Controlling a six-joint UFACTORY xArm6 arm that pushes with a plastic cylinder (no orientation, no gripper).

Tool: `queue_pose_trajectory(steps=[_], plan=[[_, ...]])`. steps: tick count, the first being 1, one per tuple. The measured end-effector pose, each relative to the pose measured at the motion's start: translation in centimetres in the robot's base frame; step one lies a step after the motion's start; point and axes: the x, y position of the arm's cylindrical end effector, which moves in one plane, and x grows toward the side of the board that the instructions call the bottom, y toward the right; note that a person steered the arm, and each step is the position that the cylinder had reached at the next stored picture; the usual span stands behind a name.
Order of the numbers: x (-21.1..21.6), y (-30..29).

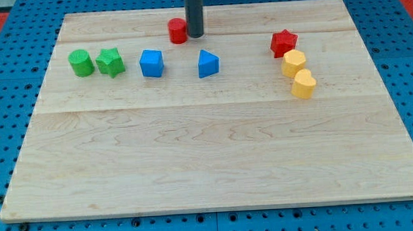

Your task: Move the red star down a bit

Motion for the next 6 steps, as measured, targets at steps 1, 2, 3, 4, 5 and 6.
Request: queue_pose_trajectory(steps=[1,2,3,4,5,6], plan=[[0.6,8.9],[-2.6,12.2],[-2.9,15.2],[-0.9,16.7],[2.4,15.8],[3.3,10.4]])
